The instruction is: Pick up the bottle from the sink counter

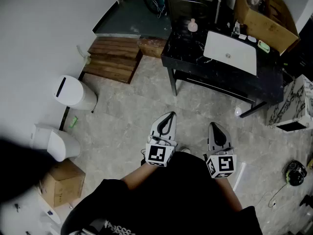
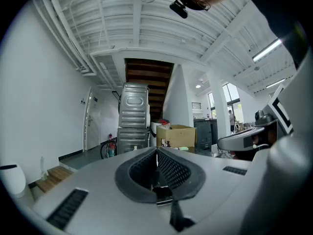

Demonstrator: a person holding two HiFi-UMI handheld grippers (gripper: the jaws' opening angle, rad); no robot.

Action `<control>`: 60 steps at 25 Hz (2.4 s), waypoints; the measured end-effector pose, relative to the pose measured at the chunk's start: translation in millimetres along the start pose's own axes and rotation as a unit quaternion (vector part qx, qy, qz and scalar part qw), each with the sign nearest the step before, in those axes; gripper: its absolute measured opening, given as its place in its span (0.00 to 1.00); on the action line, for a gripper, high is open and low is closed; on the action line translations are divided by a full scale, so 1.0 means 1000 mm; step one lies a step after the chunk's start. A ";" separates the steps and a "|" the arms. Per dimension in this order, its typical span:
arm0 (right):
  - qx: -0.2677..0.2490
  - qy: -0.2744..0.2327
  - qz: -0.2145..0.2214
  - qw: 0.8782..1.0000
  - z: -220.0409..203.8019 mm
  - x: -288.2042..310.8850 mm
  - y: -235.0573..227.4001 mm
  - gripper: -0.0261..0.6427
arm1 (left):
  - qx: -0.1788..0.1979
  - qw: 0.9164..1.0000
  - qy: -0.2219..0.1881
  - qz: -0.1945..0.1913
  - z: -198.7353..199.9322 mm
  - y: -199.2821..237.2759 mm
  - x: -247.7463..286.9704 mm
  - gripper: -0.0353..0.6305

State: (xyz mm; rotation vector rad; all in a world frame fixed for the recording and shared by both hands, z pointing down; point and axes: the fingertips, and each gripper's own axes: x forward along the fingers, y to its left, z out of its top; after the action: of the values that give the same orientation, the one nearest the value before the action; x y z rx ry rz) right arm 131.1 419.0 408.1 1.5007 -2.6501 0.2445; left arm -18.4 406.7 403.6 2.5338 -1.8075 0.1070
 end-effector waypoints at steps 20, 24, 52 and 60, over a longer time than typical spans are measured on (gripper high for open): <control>0.071 0.004 0.024 0.997 -0.024 0.007 0.008 0.10 | -0.060 0.998 0.014 -0.003 -0.035 0.020 -0.008 0.08; 0.070 -0.010 0.032 0.997 -0.017 0.032 0.019 0.10 | -0.045 0.999 0.016 0.000 -0.033 0.044 0.003 0.08; 0.037 0.039 -0.048 0.997 0.040 0.316 0.062 0.10 | -0.125 0.989 0.045 -0.067 -0.037 0.291 0.148 0.08; 0.067 0.085 -0.068 0.992 0.022 0.336 0.072 0.10 | -0.128 0.985 0.044 -0.111 -0.047 0.318 0.171 0.08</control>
State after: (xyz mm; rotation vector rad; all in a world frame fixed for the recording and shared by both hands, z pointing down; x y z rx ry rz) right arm -103.3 167.4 431.1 1.6105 -2.4315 0.5252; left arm -265.6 145.0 457.3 2.4805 -1.3962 -0.0172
